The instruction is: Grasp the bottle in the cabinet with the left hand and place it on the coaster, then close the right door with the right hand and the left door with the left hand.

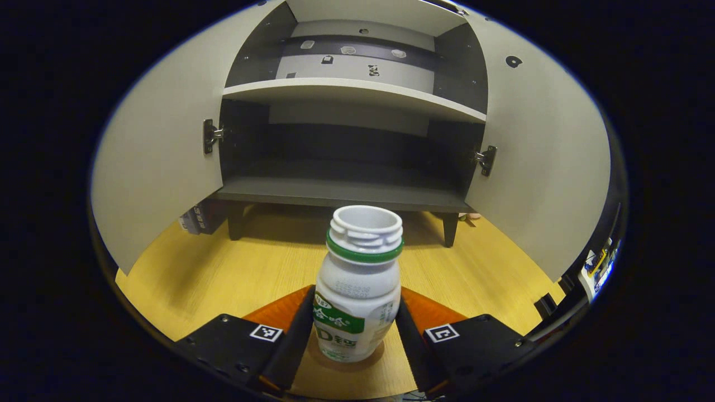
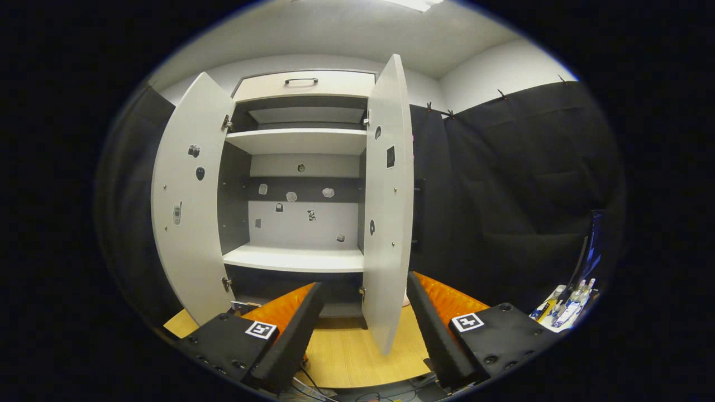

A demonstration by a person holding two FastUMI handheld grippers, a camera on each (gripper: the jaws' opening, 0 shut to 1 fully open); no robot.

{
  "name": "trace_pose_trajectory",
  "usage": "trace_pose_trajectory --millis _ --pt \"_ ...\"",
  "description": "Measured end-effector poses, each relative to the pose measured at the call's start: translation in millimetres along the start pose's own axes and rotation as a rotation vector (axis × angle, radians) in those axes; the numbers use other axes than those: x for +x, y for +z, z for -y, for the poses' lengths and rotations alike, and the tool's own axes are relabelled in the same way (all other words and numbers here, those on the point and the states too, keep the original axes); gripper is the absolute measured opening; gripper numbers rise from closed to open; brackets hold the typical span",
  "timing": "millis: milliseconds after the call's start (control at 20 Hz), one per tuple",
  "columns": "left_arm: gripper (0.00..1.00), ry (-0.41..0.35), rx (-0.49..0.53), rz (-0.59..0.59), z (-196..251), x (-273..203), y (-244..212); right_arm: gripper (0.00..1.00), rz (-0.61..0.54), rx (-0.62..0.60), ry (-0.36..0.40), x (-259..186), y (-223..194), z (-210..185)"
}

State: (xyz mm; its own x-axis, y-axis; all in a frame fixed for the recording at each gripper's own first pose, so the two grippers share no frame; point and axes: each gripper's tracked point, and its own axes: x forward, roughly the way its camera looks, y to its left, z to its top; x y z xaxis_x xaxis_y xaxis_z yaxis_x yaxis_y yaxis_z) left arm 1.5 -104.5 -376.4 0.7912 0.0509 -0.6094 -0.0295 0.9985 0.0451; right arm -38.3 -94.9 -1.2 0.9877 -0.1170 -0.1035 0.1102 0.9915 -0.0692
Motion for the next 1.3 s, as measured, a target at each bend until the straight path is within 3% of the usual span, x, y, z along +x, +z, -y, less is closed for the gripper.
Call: trace_pose_trajectory --millis 100,200,450,500,950,1300 --pt "0.83 -0.036 0.010 -0.033 3 -2 -13 0.89 -0.004 0.008 0.000 1 -2 0" --pt "0.95 -0.054 0.018 -0.034 0 -5 -24 0.89 -0.011 0.006 0.000 2 -6 1" --pt "0.96 -0.094 0.045 0.038 2 -12 -20 0.89 -0.026 0.015 0.001 3 -13 1" --pt "0.95 -0.094 0.054 0.056 2 -13 -16 0.98 -0.026 0.017 0.002 3 -13 1" --pt "0.95 -0.108 0.102 0.188 9 -31 27 0.98 -0.028 0.033 0.001 0 -16 4" --pt "0.95 -0.138 0.109 0.354 17 -65 86 0.98 -0.032 0.043 -0.007 0 -21 9"
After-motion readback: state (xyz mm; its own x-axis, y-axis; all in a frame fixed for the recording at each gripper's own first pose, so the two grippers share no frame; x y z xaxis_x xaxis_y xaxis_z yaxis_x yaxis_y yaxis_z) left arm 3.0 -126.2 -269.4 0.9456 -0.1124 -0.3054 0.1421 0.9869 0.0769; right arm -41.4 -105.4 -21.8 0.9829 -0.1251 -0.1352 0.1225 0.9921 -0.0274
